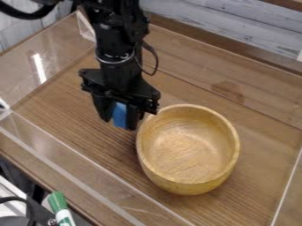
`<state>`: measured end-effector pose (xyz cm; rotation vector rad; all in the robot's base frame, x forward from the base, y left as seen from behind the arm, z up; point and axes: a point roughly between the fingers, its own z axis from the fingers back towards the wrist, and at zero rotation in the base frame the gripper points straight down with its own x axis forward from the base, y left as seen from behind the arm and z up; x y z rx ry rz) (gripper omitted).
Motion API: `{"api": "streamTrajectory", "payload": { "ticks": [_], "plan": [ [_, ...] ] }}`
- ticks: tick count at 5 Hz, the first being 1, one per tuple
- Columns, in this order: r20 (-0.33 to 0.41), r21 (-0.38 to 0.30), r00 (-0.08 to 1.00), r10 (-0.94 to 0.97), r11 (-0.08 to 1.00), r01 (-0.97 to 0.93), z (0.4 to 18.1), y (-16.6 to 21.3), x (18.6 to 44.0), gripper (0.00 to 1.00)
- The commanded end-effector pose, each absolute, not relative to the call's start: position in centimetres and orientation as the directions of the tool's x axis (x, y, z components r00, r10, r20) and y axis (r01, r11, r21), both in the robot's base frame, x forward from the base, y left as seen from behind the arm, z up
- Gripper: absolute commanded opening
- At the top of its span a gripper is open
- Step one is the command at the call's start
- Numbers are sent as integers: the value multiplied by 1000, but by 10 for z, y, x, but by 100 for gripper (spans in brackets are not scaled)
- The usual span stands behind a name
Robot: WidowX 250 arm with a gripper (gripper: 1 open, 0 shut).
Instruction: Remove the blue block from inside the brown bowl and put it on the table
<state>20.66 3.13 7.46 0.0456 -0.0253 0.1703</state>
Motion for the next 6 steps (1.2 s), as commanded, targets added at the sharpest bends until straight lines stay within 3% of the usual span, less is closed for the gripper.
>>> {"api": "streamTrajectory", "payload": {
  "ticks": [1,2,3,6],
  "plan": [
    [65,55,983,170,983,-174,79,37,213,0],
    [66,65,984,167,983,-171,76,38,214,0],
    [67,73,984,164,983,-169,74,40,215,100],
    [66,74,983,173,981,-178,65,43,214,100]
  ]
}}
